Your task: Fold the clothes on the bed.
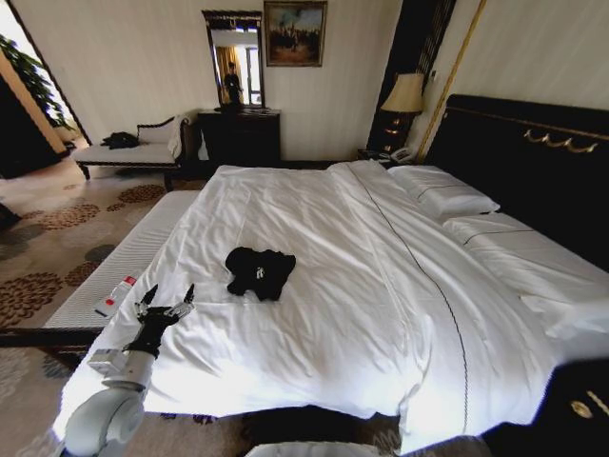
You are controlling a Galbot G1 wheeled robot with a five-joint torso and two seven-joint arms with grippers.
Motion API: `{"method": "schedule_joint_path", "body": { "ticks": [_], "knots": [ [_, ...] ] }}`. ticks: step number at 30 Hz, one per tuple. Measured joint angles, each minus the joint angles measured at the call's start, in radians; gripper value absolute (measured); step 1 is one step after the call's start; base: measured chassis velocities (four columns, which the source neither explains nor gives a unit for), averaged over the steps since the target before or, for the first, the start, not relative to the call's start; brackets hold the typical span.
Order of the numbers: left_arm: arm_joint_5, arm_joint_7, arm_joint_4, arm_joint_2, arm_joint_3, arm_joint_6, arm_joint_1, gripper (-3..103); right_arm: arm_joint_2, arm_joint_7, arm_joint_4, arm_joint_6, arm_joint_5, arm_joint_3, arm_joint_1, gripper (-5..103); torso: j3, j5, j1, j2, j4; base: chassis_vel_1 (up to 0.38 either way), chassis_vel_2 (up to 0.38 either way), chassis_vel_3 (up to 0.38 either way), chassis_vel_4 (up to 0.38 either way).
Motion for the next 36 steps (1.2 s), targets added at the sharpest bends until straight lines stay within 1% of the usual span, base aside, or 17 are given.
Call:
{"method": "schedule_joint_path", "body": {
  "ticks": [1,2,3,6,7,9,10,11,15,16,18,21,29,36],
  "knots": [
    [0.001,0.000,0.000,0.000,0.000,0.000,0.002,100,0.002,-0.006,0.016,0.005,0.006,-0.008,-0.003,74,0.000,0.0000,0.000,0.000,0.0001,0.000,0.000,0.000,0.000],
    [0.002,0.000,-0.001,0.000,0.000,0.000,0.004,100,0.005,-0.018,0.048,0.014,0.017,-0.023,-0.010,79,0.000,0.0000,0.000,0.000,0.0002,0.000,0.000,0.000,0.000],
    [0.002,0.000,-0.001,0.000,0.000,0.000,0.004,100,0.005,-0.018,0.048,0.014,0.017,-0.023,-0.010,79,0.000,0.0000,0.000,0.000,0.0002,0.000,0.000,0.000,0.000],
    [0.002,0.000,-0.004,0.000,-0.001,-0.001,0.007,100,0.011,-0.040,0.162,0.022,0.039,-0.076,-0.024,95,0.000,-0.0002,0.000,0.000,0.0002,0.000,0.000,0.000,0.000],
    [0.002,0.000,-0.004,0.000,-0.001,-0.001,0.007,100,0.011,-0.040,0.162,0.022,0.039,-0.076,-0.024,95,0.000,-0.0002,0.000,0.000,0.0002,0.000,0.000,0.000,0.000],
    [0.003,0.000,-0.006,0.000,-0.002,-0.001,0.009,100,0.012,-0.049,0.259,0.012,0.039,-0.126,-0.026,100,0.000,0.0000,0.000,0.000,0.0003,0.000,0.000,0.000,0.000],
    [0.003,0.000,-0.008,0.001,-0.002,-0.001,0.010,100,0.012,-0.050,0.298,0.000,0.035,-0.146,-0.023,100,0.000,-0.0002,0.000,0.000,0.0003,0.000,0.000,0.000,0.000],
    [0.003,0.000,-0.008,0.001,-0.002,-0.001,0.010,100,0.012,-0.050,0.298,0.000,0.035,-0.146,-0.023,100,0.000,-0.0002,0.000,0.000,0.0003,0.000,0.000,0.000,0.000],
    [0.003,0.000,-0.012,0.000,-0.007,-0.001,0.013,100,0.015,-0.043,0.425,-0.057,0.020,-0.225,0.002,100,0.000,-0.0002,0.000,0.000,0.0004,0.000,0.000,0.000,0.000],
    [0.003,0.000,-0.012,0.000,-0.007,-0.001,0.013,100,0.015,-0.043,0.425,-0.057,0.020,-0.225,0.002,100,0.000,-0.0002,0.000,0.000,0.0004,0.000,0.000,0.000,0.000],
    [0.003,0.001,-0.012,-0.001,-0.011,-0.003,0.020,100,0.013,-0.040,0.469,-0.085,-0.009,-0.278,0.017,100,0.000,-0.0001,0.000,0.000,0.0004,0.000,0.000,0.000,0.000],
    [0.005,0.003,-0.012,-0.005,-0.012,-0.008,0.030,100,0.009,-0.029,0.503,-0.105,-0.050,-0.331,0.037,100,0.000,0.0000,0.000,0.000,0.0004,0.000,0.000,0.000,0.000],
    [0.006,0.004,-0.008,-0.009,-0.013,-0.010,0.030,100,0.014,-0.020,0.527,-0.116,-0.072,-0.363,0.036,100,0.000,0.0000,0.000,0.000,0.0003,0.003,0.002,-0.002,-0.008],
    [0.009,0.004,-0.002,-0.009,-0.003,-0.010,0.018,100,0.033,-0.020,0.523,-0.100,-0.093,-0.369,0.019,100,0.000,0.0003,0.000,0.000,0.0001,0.075,0.069,-0.073,-0.093]
  ]
}}
